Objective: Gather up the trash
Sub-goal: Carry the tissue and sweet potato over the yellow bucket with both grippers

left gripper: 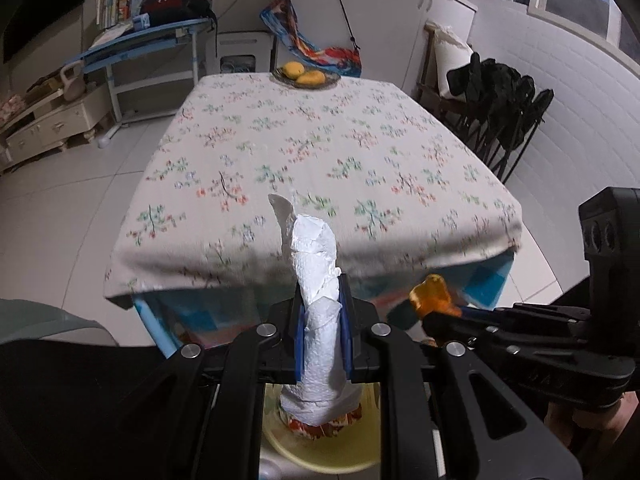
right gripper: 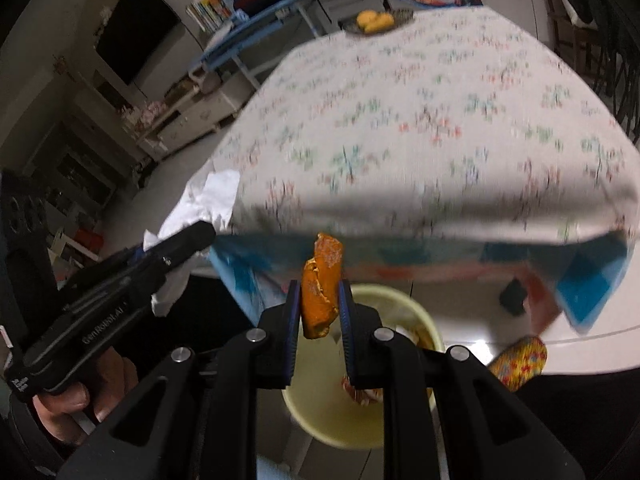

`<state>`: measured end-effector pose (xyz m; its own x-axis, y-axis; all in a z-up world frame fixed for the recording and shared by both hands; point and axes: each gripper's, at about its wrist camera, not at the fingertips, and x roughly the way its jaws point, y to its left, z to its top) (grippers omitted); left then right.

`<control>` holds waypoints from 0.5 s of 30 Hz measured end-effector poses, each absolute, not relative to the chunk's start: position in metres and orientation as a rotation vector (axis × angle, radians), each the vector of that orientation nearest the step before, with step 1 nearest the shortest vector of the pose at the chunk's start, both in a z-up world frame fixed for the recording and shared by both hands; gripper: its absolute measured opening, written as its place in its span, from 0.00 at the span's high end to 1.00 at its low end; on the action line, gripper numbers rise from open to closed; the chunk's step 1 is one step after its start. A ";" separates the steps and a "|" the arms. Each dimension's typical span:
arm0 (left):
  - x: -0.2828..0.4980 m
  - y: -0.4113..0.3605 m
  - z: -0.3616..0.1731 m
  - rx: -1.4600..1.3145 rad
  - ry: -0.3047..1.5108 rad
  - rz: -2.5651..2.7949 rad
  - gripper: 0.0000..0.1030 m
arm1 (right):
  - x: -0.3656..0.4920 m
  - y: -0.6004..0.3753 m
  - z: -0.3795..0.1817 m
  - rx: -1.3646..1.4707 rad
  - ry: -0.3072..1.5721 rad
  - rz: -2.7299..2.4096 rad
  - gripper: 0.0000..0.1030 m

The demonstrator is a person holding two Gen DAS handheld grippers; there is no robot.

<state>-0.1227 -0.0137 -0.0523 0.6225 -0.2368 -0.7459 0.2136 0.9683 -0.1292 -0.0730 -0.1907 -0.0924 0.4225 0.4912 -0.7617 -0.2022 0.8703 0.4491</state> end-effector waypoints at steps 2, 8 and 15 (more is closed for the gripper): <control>-0.127 -0.015 -0.056 -0.027 0.876 -0.259 0.86 | -0.076 -0.188 -0.097 0.297 1.081 0.445 0.81; -0.136 -0.015 -0.069 -0.029 0.943 -0.252 0.86 | -0.086 -0.183 -0.116 0.262 1.181 0.431 0.81; -0.144 -0.016 -0.093 -0.048 1.069 -0.263 0.86 | -0.092 -0.180 -0.129 0.219 1.261 0.417 0.78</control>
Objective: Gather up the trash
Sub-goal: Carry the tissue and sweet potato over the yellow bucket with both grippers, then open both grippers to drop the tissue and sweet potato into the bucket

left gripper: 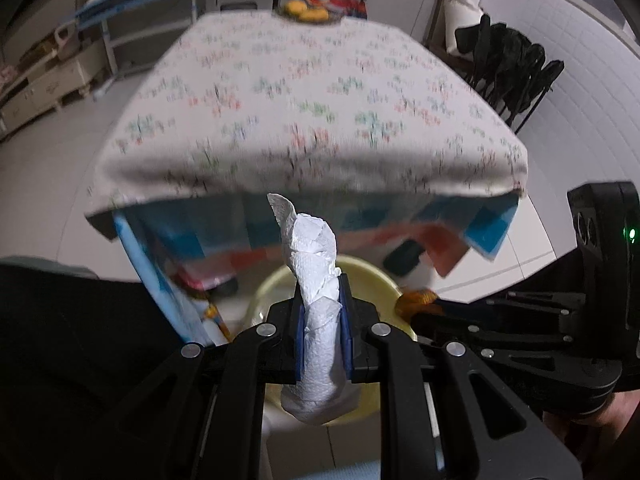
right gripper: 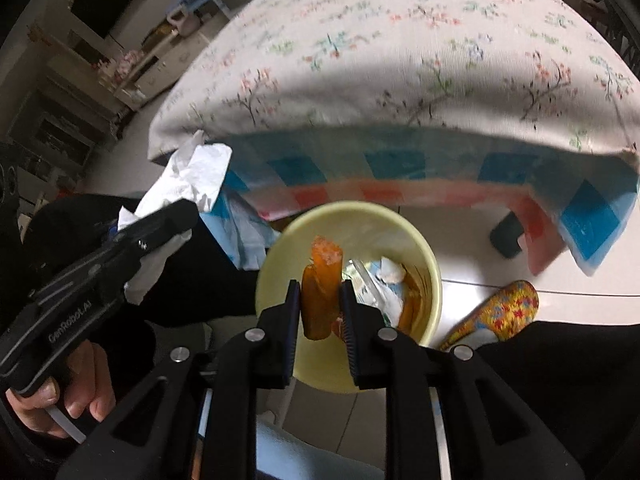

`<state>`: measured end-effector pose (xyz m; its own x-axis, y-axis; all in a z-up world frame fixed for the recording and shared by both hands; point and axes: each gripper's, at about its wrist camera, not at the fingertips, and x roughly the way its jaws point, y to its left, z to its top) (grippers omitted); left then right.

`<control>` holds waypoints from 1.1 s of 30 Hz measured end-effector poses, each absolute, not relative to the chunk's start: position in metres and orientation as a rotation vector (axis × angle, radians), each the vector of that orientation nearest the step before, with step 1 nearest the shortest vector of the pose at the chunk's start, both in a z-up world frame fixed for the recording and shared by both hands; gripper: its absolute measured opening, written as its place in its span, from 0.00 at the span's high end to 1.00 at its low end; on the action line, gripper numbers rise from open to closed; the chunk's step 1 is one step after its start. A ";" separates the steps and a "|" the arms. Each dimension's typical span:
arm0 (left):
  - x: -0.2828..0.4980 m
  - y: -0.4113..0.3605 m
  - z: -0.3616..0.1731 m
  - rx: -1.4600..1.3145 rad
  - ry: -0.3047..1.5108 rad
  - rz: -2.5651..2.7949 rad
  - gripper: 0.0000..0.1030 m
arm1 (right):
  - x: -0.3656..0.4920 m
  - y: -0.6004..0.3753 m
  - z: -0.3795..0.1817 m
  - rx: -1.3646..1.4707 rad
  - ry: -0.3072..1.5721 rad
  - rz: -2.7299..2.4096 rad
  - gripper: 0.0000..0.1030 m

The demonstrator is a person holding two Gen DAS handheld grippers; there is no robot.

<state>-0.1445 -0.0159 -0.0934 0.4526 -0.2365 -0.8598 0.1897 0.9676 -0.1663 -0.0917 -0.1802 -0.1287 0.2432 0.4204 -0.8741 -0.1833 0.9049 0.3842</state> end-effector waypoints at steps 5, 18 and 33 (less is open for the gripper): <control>-0.149 -0.020 -0.107 -0.042 1.132 -0.266 0.86 | -0.096 -0.180 -0.130 0.203 1.282 0.396 0.65; -0.153 -0.020 -0.100 -0.018 1.099 -0.215 0.54 | -0.098 -0.201 -0.119 0.226 1.215 0.265 0.34; -0.165 -0.021 -0.042 0.033 0.756 -0.086 0.17 | -0.120 -0.214 -0.053 0.165 0.788 0.094 0.18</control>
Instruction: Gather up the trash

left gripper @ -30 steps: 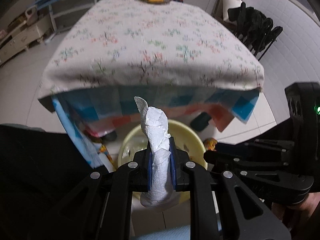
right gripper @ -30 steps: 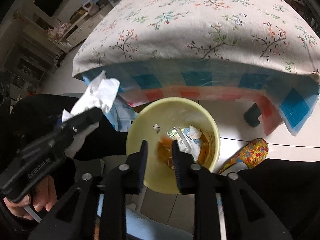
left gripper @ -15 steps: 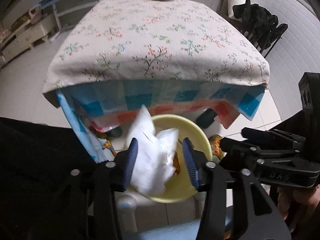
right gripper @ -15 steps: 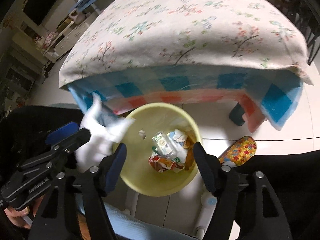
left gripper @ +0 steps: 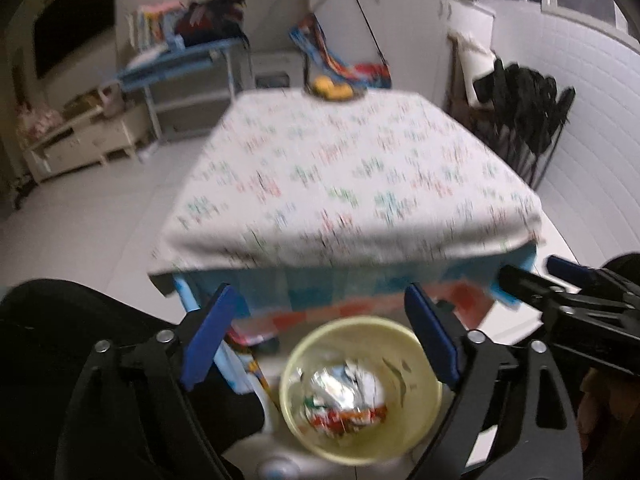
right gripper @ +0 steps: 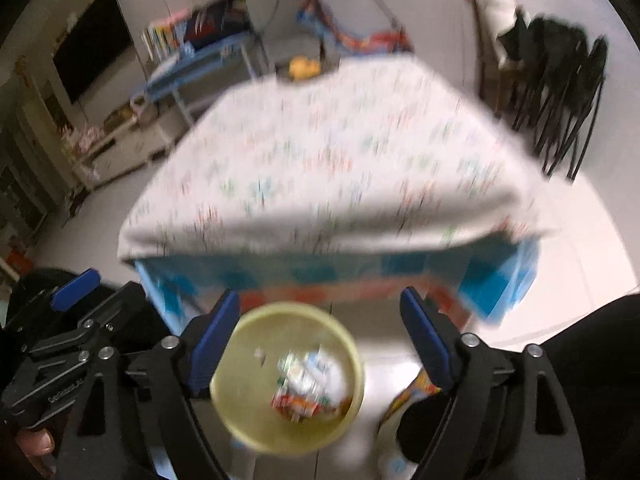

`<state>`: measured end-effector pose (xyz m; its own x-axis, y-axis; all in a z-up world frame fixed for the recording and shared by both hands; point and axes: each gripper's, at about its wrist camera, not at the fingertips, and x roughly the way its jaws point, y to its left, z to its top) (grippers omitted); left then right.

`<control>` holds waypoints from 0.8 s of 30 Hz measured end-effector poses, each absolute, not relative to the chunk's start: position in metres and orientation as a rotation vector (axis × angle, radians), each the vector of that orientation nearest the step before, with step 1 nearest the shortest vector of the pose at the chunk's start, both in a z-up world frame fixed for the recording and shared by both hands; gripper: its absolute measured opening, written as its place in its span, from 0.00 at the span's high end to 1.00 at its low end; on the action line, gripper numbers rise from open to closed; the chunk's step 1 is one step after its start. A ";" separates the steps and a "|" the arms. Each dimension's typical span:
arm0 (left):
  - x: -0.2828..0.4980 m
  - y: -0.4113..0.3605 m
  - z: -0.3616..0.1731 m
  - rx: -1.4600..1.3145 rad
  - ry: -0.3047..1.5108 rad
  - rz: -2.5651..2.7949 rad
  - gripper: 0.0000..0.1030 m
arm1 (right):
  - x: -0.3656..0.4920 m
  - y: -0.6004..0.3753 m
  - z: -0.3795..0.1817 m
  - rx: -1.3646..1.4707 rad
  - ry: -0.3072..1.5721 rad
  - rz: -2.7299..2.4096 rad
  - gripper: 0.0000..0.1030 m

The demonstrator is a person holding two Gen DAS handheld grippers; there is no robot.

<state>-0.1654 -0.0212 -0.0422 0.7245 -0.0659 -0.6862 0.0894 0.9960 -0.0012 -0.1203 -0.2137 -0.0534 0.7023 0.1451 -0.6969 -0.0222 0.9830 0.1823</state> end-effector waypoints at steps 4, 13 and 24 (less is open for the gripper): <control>-0.167 -0.016 -0.027 -0.009 0.673 -0.054 0.12 | -0.130 -0.207 -0.033 0.102 0.637 0.041 0.13; -0.175 -0.009 0.005 -0.046 0.522 -0.023 0.07 | -0.140 -0.211 -0.011 0.051 0.444 -0.037 0.11; -0.179 -0.010 0.018 -0.027 0.457 -0.033 0.07 | -0.148 -0.217 -0.001 0.054 0.363 -0.084 0.09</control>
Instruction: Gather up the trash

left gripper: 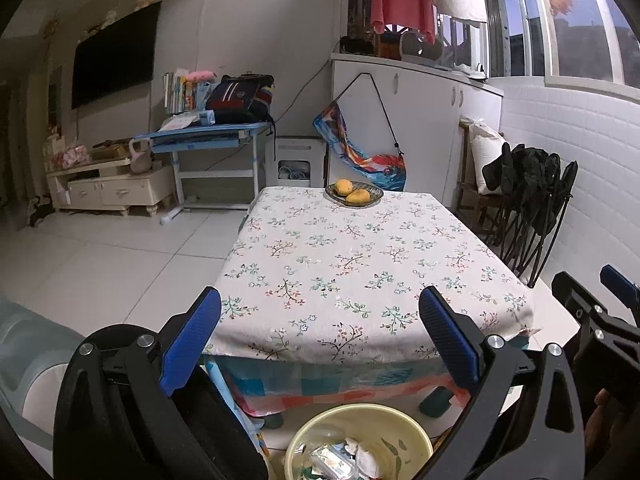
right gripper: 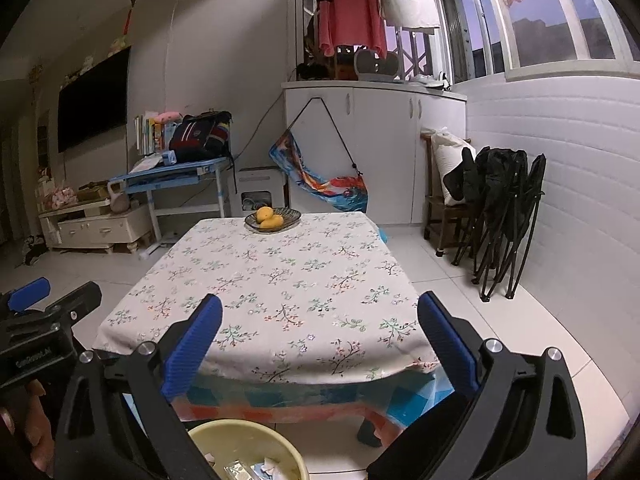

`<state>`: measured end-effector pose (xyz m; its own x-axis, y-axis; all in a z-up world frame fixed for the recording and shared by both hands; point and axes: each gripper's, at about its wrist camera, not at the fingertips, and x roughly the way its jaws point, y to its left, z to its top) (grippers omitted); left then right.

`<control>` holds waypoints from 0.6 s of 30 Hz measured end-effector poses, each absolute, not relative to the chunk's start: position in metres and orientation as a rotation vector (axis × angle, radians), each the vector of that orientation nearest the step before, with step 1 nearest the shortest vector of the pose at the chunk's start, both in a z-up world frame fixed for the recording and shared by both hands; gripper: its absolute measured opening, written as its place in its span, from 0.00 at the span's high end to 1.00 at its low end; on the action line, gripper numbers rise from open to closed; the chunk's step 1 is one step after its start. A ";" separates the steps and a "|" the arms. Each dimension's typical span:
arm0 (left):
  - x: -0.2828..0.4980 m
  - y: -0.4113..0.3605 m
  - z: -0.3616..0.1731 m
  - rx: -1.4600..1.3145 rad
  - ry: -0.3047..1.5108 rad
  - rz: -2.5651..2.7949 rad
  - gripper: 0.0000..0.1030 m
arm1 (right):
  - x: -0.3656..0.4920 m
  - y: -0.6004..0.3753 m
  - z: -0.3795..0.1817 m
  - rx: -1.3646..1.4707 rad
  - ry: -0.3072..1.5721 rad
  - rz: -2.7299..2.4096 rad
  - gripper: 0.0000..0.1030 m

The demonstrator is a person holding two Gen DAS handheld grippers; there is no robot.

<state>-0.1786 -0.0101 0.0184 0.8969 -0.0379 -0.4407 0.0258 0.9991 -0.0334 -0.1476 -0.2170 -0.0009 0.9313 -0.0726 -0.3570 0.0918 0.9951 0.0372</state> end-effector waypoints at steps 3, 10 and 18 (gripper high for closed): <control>-0.180 -0.010 0.019 -0.027 0.444 -0.030 0.07 | -0.147 -0.218 -0.001 0.055 0.359 -0.091 0.09; -0.180 -0.011 0.019 -0.022 0.434 -0.024 0.07 | -0.148 -0.219 -0.002 0.055 0.359 -0.106 0.08; -0.182 -0.011 0.021 -0.015 0.413 -0.015 0.07 | -0.148 -0.219 -0.003 0.048 0.358 -0.114 0.07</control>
<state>-0.1820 -0.0108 0.0211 0.9157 -0.0178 -0.4014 0.0117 0.9998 -0.0176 -0.1485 -0.2188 -0.0026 0.9301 -0.1032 -0.3525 0.1202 0.9924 0.0266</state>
